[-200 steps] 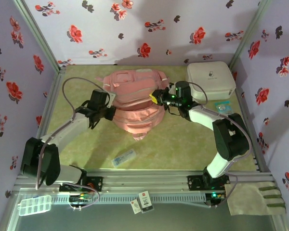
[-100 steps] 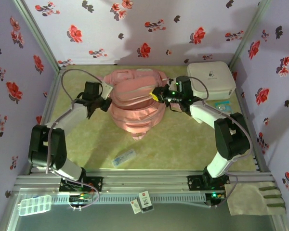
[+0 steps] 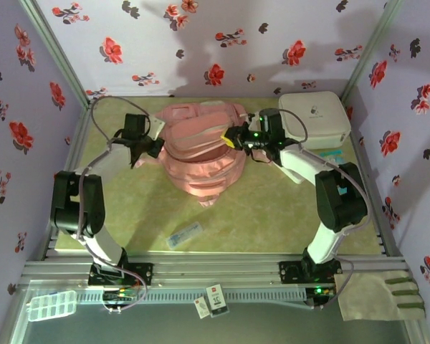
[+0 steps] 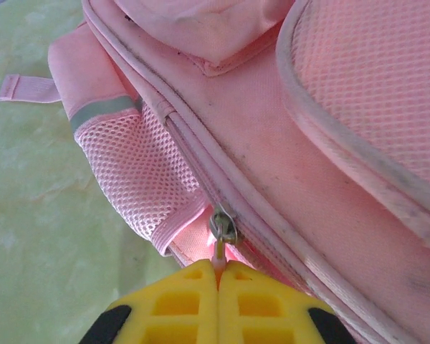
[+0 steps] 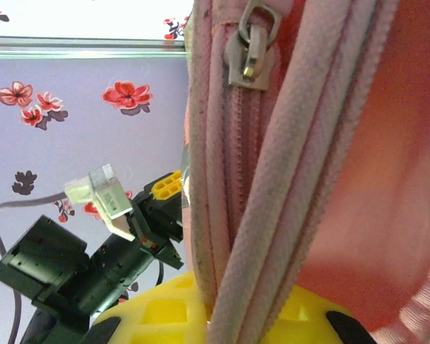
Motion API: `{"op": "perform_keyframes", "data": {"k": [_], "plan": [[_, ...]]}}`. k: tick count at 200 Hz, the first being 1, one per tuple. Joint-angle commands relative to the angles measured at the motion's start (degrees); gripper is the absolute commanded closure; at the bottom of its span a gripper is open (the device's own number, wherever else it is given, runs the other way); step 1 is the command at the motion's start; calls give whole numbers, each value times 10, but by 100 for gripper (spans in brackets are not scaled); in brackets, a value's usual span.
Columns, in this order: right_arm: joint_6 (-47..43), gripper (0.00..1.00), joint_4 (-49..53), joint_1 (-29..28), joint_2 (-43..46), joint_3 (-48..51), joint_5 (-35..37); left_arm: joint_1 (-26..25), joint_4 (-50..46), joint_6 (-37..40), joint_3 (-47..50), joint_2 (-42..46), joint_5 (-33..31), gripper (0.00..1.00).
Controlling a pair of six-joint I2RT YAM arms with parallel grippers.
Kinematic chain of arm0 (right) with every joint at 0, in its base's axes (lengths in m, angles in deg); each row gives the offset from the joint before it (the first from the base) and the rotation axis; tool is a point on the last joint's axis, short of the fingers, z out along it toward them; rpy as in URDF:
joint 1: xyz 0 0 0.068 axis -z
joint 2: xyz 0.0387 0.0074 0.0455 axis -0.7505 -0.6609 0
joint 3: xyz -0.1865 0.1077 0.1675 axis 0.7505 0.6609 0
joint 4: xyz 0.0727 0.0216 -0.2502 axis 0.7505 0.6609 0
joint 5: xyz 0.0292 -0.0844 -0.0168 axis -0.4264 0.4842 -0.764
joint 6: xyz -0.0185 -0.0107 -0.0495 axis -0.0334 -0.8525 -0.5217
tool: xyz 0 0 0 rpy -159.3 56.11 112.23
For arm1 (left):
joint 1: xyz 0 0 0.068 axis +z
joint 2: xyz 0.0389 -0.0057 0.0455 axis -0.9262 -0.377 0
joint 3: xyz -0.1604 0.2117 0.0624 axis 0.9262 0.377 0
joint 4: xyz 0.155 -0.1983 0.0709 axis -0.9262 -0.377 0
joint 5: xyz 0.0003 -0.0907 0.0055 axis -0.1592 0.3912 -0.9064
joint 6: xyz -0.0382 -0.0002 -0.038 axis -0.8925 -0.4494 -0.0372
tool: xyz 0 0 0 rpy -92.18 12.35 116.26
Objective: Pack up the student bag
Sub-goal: Unzip the student bag at the top-center of the table, then adjust the glasses case at the middle-right of the table.
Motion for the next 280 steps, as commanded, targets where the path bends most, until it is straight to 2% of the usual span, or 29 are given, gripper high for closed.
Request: {"op": "perform_keyframes", "data": {"k": [1, 17, 35, 61, 88, 108, 131, 147, 169, 212, 247, 280], "plan": [[-21, 97, -36, -15, -32, -48, 6, 22, 47, -55, 37, 71, -52, 85], [-19, 90, -34, -28, -55, -74, 6, 22, 67, -89, 77, 103, -83, 59], [-19, 77, -23, -31, -66, -91, 9, 21, 85, -132, 116, 145, -115, 38], [-66, 47, 39, -25, -45, -91, 29, 12, 57, -186, 124, 195, -112, 18], [-164, 29, 165, -8, 20, -61, 111, -11, 22, -214, 112, 229, -100, 6], [-224, 17, 218, 15, 96, -4, 204, -23, -2, -235, 95, 240, -98, 2], [-287, 11, 275, 48, 172, 50, 340, -28, -32, -259, 80, 245, -99, 0], [-321, 9, 301, 75, 190, 66, 400, -29, -45, -274, 79, 255, -100, 0], [-354, 7, 324, 114, 168, 65, 454, -28, -74, -299, 70, 268, -106, 0], [-368, 4, 312, 184, 86, 44, 484, -28, -153, -308, 31, 280, -107, 0], [-365, 3, 293, 213, 25, 19, 470, -28, -173, -286, 35, 293, -102, 0], [-367, 5, 280, 218, -19, 5, 451, -28, -172, -275, 43, 300, -97, 0]]}}
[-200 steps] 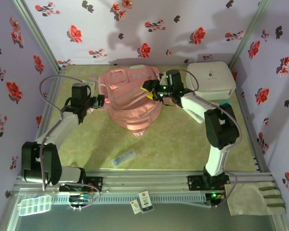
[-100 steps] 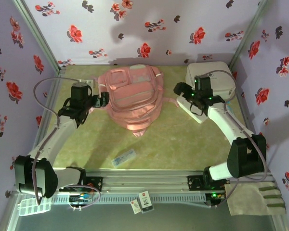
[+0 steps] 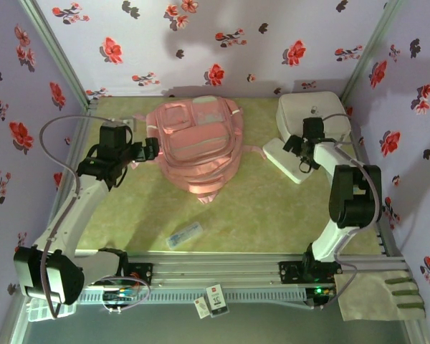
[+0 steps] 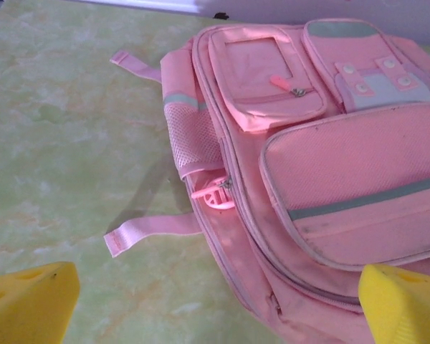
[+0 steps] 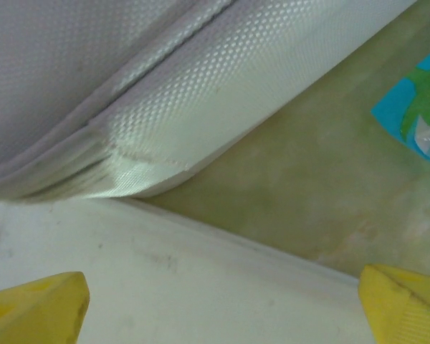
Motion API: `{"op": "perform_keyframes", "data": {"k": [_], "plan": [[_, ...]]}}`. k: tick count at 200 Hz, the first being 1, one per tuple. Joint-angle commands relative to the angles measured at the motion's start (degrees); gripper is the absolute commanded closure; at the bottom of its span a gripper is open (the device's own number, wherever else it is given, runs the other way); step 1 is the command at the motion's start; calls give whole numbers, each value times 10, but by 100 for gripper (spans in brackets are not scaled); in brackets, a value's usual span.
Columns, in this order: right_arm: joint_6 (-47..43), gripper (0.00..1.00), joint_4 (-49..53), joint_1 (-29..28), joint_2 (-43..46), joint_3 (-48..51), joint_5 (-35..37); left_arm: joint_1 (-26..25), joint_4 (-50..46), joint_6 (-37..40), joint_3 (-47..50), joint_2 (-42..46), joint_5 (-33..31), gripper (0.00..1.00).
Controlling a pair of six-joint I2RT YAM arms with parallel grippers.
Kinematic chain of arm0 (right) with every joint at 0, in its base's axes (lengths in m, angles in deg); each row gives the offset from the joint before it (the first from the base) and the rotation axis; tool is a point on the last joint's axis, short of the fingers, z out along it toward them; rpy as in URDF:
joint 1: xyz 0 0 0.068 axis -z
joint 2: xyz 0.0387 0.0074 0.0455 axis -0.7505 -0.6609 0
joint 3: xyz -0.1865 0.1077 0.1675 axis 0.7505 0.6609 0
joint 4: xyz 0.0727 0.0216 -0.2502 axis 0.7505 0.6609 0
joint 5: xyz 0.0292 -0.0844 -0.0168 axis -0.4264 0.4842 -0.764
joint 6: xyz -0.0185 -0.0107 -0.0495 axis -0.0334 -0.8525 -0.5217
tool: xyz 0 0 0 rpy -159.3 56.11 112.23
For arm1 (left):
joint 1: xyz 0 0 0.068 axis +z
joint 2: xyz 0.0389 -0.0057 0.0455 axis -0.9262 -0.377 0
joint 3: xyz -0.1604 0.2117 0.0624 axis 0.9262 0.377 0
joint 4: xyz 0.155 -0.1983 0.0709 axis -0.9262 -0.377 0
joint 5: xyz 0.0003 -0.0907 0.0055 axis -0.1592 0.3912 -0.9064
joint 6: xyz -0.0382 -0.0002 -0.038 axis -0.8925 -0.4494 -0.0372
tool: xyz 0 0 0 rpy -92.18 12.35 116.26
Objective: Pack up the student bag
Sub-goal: Adjust the glasses case at the middle-right of the table.
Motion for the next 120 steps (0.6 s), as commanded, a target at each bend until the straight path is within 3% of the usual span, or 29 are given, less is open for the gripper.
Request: {"op": "perform_keyframes", "data": {"k": [1, 71, 120], "plan": [[-10, 5, -15, 1, -25, -21, -6, -3, -14, 16, -4, 14, 0, 0], [26, 7, -26, -29, 7, 62, -59, -3, 8, 23, 3, 14, 5, 0], [31, 7, 10, -89, 74, 106, -5, -3, 13, 24, 3, 6, 9, 0]]}}
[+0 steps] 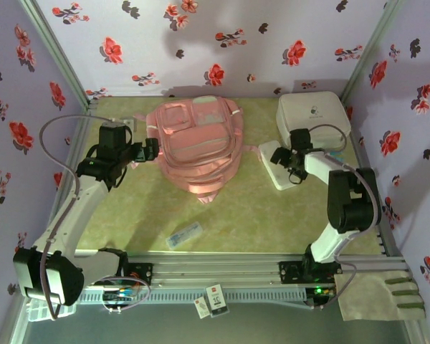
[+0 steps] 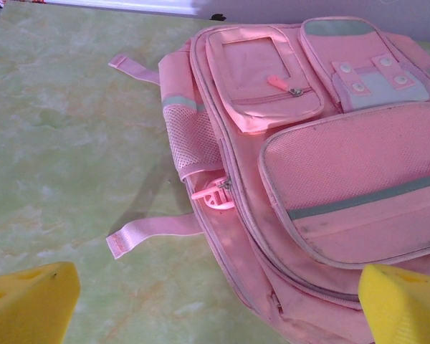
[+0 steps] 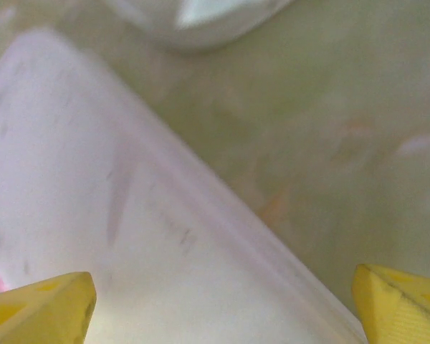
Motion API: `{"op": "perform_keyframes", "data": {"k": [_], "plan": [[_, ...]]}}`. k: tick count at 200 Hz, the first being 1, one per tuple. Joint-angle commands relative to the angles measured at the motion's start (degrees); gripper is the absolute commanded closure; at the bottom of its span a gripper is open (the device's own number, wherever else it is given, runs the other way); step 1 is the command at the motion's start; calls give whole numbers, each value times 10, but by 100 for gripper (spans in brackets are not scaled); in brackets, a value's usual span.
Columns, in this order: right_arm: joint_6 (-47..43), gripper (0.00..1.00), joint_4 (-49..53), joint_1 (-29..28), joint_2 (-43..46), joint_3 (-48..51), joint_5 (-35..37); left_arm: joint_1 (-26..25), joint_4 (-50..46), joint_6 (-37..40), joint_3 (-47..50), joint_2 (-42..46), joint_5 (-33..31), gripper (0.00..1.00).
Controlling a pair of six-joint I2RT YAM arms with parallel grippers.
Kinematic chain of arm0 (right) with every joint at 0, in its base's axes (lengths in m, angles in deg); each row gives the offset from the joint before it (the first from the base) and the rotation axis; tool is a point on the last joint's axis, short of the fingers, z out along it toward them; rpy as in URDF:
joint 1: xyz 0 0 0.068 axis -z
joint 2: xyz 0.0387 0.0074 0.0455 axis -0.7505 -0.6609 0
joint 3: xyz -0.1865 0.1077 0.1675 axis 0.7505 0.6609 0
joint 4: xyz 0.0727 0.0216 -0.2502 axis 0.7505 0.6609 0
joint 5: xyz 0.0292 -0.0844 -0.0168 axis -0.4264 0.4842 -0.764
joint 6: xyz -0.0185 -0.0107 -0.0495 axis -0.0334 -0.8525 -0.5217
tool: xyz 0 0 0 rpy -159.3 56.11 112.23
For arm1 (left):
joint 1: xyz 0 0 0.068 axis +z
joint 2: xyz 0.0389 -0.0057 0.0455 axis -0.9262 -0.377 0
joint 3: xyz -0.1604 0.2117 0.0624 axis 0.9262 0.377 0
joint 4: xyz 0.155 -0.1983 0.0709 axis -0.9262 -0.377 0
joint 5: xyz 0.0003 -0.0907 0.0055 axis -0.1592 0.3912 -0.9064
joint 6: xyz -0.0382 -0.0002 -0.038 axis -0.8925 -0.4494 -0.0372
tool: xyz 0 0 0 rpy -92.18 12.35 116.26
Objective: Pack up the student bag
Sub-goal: Adjust the glasses case at the middle-right of the table, then pick up the glasses case from the middle-right of the table.
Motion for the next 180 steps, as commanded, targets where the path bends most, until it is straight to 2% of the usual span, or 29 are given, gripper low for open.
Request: {"op": "perform_keyframes", "data": {"k": [1, 48, 100, 156, 180], "plan": [[5, 7, 33, -20, 33, 13, 36, -3, 10, 11, 3, 2, 7, 0], [-73, 1, 99, -31, 12, -46, 20, -3, 3, 12, -2, -1, 9, 0], [-156, 1, 138, -38, -16, -59, -14, -3, 0, 11, 0, -2, 10, 0], [-191, 1, 160, -47, -45, -81, -32, -4, -10, 20, -8, -11, 17, 0], [-193, 1, 166, -51, -40, -83, -11, -4, -10, 19, -6, -14, 17, 0]]}}
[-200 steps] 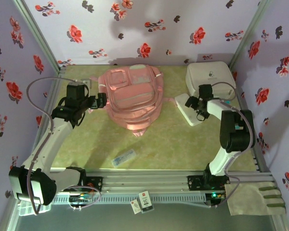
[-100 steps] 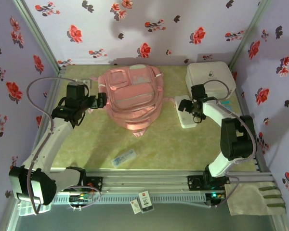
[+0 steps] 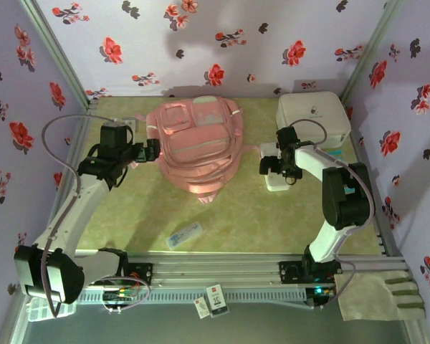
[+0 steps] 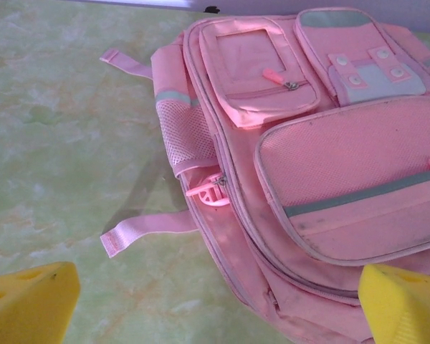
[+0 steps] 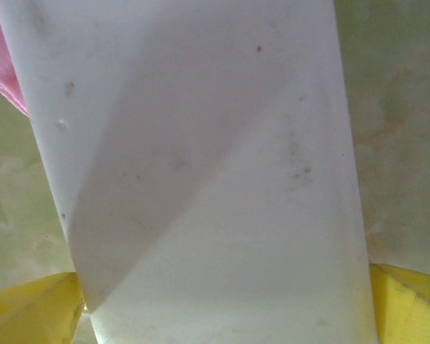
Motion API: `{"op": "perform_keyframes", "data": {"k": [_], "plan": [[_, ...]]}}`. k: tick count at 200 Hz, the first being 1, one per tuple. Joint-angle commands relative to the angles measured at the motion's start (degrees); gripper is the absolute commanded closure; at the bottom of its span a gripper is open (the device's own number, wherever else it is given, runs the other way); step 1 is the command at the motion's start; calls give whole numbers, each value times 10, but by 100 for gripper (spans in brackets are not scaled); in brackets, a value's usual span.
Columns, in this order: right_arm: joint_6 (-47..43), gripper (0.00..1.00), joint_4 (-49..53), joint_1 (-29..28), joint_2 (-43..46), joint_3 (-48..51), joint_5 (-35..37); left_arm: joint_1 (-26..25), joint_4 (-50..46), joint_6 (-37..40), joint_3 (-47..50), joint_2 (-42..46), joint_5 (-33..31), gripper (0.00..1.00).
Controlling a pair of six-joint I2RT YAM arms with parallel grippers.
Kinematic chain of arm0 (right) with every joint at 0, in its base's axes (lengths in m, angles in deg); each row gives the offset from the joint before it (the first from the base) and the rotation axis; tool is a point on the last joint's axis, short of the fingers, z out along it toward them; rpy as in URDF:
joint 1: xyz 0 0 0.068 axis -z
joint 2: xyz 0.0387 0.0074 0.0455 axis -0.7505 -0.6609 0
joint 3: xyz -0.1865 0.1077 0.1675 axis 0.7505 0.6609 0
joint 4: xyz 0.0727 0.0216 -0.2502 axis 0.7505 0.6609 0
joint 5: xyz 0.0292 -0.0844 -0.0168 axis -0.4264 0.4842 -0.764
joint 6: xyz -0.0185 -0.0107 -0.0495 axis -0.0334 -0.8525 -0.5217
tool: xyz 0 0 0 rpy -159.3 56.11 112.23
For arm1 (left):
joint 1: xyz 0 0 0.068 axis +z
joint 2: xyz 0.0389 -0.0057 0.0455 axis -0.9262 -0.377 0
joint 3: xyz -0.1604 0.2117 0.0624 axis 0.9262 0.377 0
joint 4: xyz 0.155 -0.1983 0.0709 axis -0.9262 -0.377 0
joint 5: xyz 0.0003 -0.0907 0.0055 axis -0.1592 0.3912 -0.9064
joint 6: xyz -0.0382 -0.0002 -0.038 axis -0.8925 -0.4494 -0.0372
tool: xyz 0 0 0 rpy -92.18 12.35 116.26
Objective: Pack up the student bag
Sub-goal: Pick up the glasses case from the middle-right of the table.
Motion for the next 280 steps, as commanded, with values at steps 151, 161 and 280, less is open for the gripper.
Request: {"op": "perform_keyframes", "data": {"k": [151, 161, 280], "plan": [[-10, 15, 35, -15, -31, -29, 26, -82, -41, 100, -48, -81, 61, 0], [-8, 16, 28, -14, -20, -24, 25, -102, -49, 135, -60, -101, 61, 0], [-4, 18, -4, -13, 71, 12, -12, -203, -250, 406, -361, -426, 17, 46]]}}
